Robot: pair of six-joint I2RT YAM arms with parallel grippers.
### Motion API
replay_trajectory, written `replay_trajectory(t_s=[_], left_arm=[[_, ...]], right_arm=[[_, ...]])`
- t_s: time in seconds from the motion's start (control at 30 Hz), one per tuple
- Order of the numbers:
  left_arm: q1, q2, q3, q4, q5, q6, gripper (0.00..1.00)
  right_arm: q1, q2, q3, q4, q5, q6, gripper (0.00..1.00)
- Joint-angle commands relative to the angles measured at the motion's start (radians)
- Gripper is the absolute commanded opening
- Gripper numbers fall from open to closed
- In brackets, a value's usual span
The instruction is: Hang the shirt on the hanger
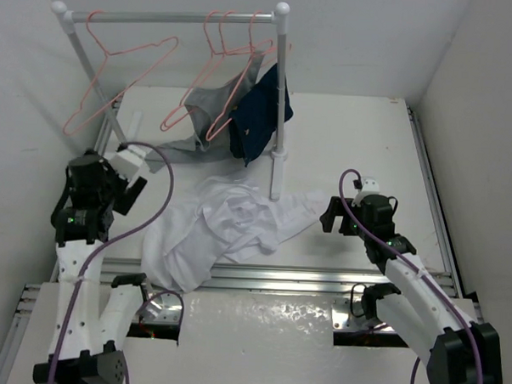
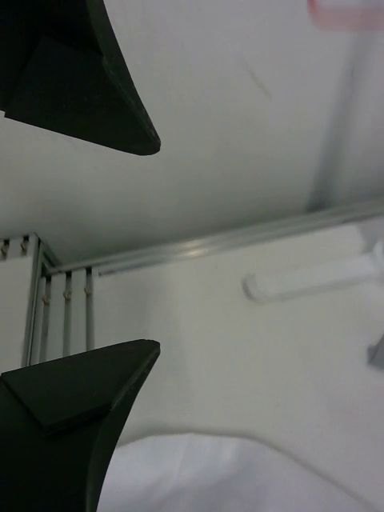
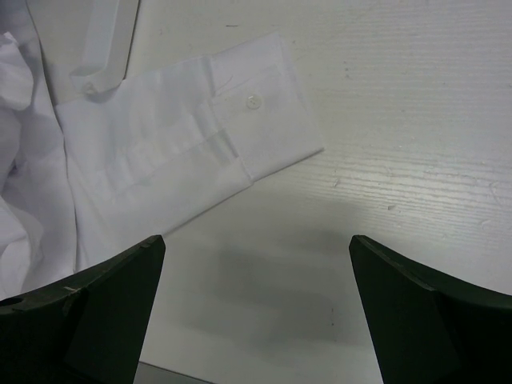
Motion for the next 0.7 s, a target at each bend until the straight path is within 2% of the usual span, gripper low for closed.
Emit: replay_trajectory(t_s=[0.0,0.17,0.27,0.3,0.37,0.4,0.5,0.53,0.6,0.67], left_arm=[[0.008,-0.004,0.254,-0.203,-0.053,0.014,0.99],[0.008,0.009,0.512,-0.191,-0.069,-0.070,0.98],[0.006,0.019,0.539,-0.055,-0.085,-0.099,0.99],[0.008,0.028,0.524,0.086,-0.130,-0.096,1.00],[0.008,0.088,0.508,0.215,-0.151,-0.078,1.00],[0.008,0.134,0.545,0.203,-0.138,-0.081,1.00],[0.014,0.346,0.804,0.018,0.049,-0.179,1.00],[0.015,0.392,0.888,0.011,0.138,-0.217,1.00],[0.016,0.424,0.959,0.017,0.227,-0.257,1.00],[0.029,0.490,1.069,-0.012,0.272,-0.269,1.00]], right_arm=[[-0.005,-0.020,0.000,0.038,-0.016,0.002,0.99],[-0.005,-0.018,0.001,0.041,-0.025,0.000,0.99],[-0.005,-0.021,0.001,0.038,-0.028,0.000,0.99],[-0.005,-0.024,0.000,0.040,-0.033,-0.002,0.99],[-0.005,-0.027,-0.002,0.041,-0.037,-0.002,0.99],[-0.005,-0.029,-0.003,0.041,-0.037,0.000,0.99],[-0.005,-0.039,-0.014,0.046,-0.039,0.000,0.99],[-0.005,-0.047,-0.023,0.057,-0.040,0.005,0.99],[-0.005,-0.052,-0.031,0.066,-0.046,0.006,0.99],[-0.003,-0.053,-0.034,0.072,-0.060,0.005,0.99]])
